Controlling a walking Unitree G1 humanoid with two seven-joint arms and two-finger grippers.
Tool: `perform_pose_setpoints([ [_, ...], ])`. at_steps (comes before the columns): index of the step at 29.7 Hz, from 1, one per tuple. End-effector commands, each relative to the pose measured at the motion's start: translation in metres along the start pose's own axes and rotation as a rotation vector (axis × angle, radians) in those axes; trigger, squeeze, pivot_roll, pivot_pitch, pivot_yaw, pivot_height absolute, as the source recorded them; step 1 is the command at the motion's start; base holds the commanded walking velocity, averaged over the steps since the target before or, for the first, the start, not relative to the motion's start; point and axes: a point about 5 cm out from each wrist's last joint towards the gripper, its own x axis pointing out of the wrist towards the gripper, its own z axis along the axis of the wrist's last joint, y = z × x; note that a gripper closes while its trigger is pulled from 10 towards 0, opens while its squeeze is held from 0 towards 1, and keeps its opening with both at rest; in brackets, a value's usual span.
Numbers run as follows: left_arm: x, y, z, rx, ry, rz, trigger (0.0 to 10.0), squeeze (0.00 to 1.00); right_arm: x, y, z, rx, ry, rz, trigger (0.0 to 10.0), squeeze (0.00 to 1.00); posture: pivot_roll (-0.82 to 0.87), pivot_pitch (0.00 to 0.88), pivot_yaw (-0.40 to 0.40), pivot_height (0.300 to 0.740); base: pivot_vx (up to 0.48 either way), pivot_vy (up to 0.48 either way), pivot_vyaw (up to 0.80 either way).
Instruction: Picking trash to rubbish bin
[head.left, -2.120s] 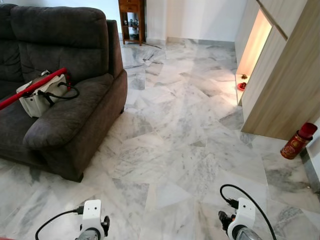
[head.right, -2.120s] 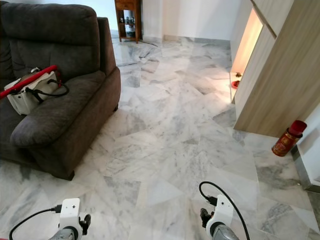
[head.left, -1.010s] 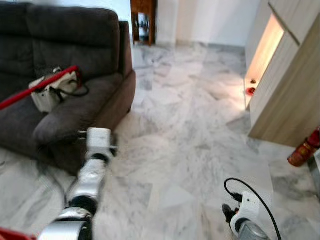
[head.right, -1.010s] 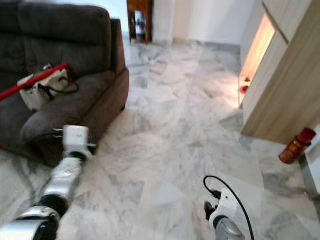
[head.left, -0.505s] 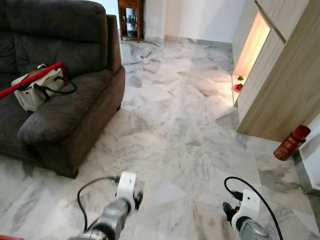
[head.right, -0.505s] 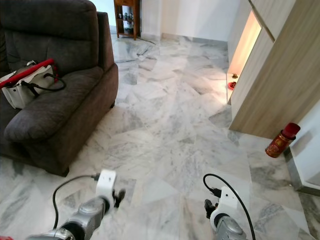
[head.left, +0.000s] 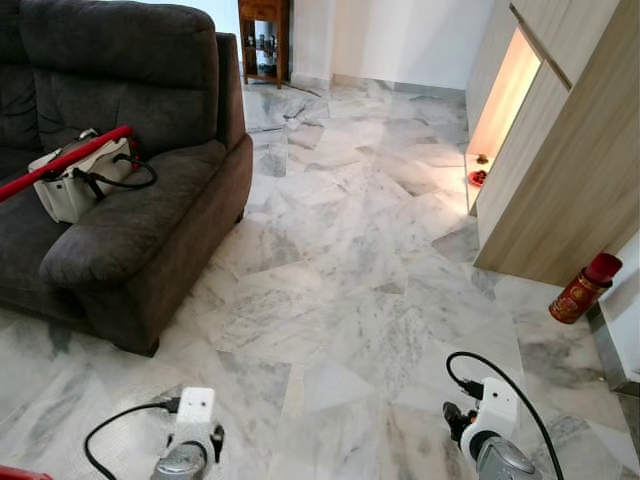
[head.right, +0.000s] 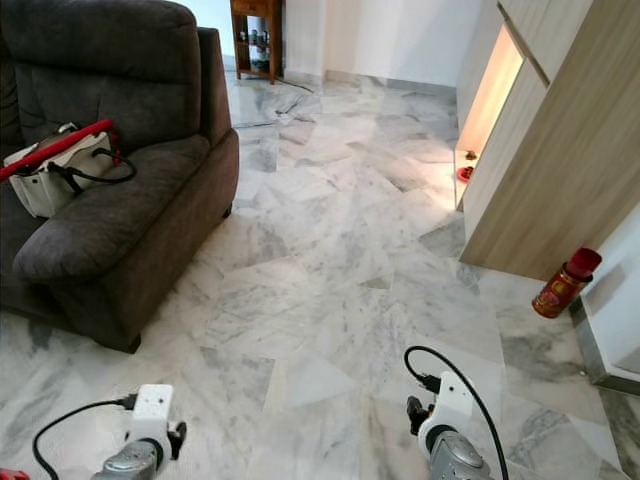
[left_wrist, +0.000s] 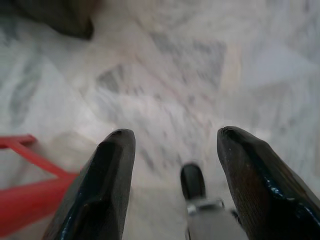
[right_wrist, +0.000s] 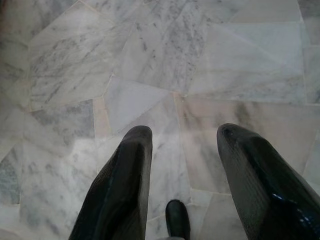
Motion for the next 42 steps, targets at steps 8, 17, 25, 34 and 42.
perform_pose_setpoints([
  [8, -0.0002, -0.0051, 0.0007, -0.008, 0.000, 0.011, 10.0, 0.00, -0.0005, -0.0040, 0.0028, -0.040, -0.011, -0.016, 10.0, 0.00, -0.03, 0.000, -0.084, 0.740, 0.000, 0.000, 0.00],
  [17, -0.0005, -0.0061, 0.0006, 0.012, -0.008, 0.006, 10.0, 0.00, -0.0009, -0.0052, 0.0040, -0.077, -0.028, -0.023, 10.0, 0.00, -0.02, 0.000, -0.087, 0.740, 0.000, 0.000, 0.36],
  [25, -0.0001, -0.0073, 0.0025, 0.010, -0.013, 0.002, 10.0, 0.00, -0.0012, -0.0059, 0.0029, -0.084, -0.026, -0.030, 10.0, 0.00, -0.02, 0.000, -0.090, 0.740, 0.000, 0.000, 0.80],
  [34, 0.0000, -0.0063, 0.0024, 0.016, -0.012, 0.002, 10.0, 0.00, -0.0009, -0.0049, 0.0031, -0.074, -0.026, -0.030, 10.0, 0.00, -0.02, 0.000, -0.079, 0.740, 0.000, 0.000, 0.80],
  [42, 0.0001, -0.0068, 0.0033, 0.016, -0.017, -0.002, 10.0, 0.00, -0.0010, -0.0042, 0.0018, -0.070, -0.024, -0.029, 10.0, 0.00, -0.03, 0.000, -0.071, 0.740, 0.000, 0.000, 0.80],
])
